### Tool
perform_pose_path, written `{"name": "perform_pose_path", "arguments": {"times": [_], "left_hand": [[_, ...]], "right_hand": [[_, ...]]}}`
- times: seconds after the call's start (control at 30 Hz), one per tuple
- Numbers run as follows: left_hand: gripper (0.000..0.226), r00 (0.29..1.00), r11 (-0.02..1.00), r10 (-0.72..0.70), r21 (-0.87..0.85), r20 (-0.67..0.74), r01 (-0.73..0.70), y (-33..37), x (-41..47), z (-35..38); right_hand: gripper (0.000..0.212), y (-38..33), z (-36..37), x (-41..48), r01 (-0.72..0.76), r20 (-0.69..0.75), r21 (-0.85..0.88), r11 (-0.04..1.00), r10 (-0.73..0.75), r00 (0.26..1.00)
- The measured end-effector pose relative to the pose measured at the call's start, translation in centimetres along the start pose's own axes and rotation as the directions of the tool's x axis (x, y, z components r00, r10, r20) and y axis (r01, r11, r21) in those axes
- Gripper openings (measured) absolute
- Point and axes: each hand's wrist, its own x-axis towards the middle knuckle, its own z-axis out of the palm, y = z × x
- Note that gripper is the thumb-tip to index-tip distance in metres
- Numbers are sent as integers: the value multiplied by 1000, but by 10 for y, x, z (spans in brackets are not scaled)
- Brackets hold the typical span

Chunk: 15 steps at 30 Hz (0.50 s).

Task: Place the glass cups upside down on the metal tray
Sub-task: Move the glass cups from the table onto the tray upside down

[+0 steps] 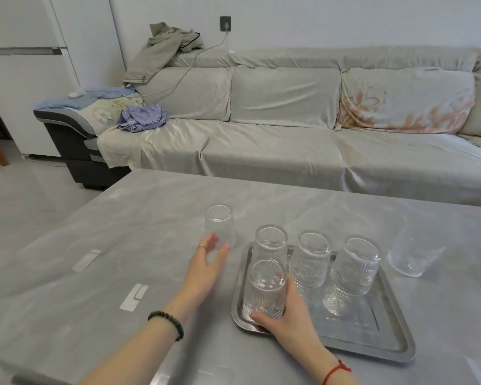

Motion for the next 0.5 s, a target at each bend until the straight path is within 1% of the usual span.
{"name": "perform_pose_path", "arguments": {"times": [0.07,0.13,0.2,0.27,0.33,0.43,0.5], "left_hand": [[70,996,997,-28,71,-81,33,0,28,-10],[88,995,989,-72,125,-72,80,-5,53,-14],[99,994,981,-109,157,-32,113,-11,73,-10],[96,994,977,-108,186,-15,109,-17,88,0],[84,995,979,-81,182,-50,89,-21,96,9],[73,992,983,-26,177,-121,47,-22,96,13],[72,991,979,-6,200,-131,33,-23,88,8]], "right_hand": [[90,2,-2,1,-13,18,7,1000,13,1000],[90,5,-4,3,-20,33,27,999,19,999],[90,6,-4,6,-10,42,17,1000,9,999],[95,7,-4,7,2,42,2,1000,-2,999],[98,6,-4,7,5,43,-10,1000,-5,999],[94,7,-4,6,9,41,-7,1000,-9,999],[91,7,-4,5,-1,35,4,1000,1,999]]}}
